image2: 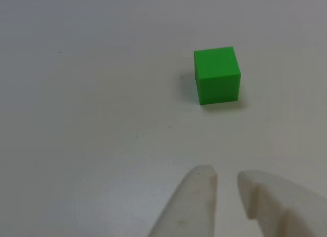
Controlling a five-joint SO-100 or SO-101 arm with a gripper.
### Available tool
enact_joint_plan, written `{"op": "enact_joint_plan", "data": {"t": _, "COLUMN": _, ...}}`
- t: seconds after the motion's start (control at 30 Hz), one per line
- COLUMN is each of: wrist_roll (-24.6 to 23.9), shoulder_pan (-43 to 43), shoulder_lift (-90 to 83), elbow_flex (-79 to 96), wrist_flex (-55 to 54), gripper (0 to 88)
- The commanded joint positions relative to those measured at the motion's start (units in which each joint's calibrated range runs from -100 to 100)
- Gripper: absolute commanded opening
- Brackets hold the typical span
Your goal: Pick up green cube and drop it in the blue box
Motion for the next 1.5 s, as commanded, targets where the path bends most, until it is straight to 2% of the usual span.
{"op": "enact_joint_plan", "data": {"t": 0.0, "wrist_roll": -0.1, "shoulder_pan": -0.2, "shoulder_lift": -0.7, "elbow_flex": 0.1, "wrist_flex": -0.7, "gripper": 0.5}}
{"op": "enact_joint_plan", "data": {"t": 0.8, "wrist_roll": -0.2, "shoulder_pan": 0.4, "shoulder_lift": 1.8, "elbow_flex": -2.7, "wrist_flex": -1.3, "gripper": 0.5}}
{"op": "enact_joint_plan", "data": {"t": 1.47, "wrist_roll": 0.2, "shoulder_pan": 0.2, "shoulder_lift": 45.1, "elbow_flex": -37.9, "wrist_flex": -1.1, "gripper": 0.5}}
